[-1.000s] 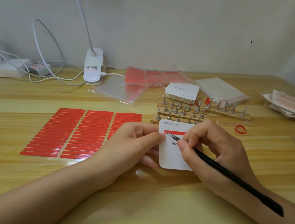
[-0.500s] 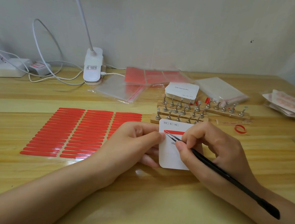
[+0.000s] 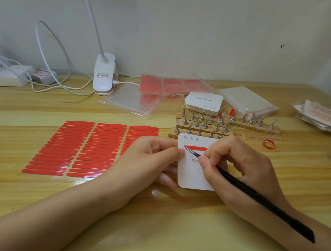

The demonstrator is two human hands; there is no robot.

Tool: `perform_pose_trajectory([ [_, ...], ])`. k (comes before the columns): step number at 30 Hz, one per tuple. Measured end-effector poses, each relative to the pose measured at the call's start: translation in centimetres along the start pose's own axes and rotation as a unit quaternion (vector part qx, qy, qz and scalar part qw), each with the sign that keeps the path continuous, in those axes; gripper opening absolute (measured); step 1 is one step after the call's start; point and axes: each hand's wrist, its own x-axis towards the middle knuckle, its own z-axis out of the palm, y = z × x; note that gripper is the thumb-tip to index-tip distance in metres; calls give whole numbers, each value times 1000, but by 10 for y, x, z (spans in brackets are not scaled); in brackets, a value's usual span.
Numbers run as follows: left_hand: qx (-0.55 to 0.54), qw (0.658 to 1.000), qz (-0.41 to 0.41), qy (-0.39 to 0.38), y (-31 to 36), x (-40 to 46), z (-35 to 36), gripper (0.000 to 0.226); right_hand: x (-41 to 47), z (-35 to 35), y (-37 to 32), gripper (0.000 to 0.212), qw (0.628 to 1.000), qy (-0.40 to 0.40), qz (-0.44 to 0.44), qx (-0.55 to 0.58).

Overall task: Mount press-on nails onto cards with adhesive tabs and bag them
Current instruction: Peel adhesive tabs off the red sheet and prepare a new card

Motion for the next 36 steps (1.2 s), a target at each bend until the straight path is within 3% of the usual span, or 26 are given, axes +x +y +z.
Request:
perform_pose_trajectory([
  [36,-43,998,0,39,1,0,1,28,0,-8,2,11,997,58,47,-19],
])
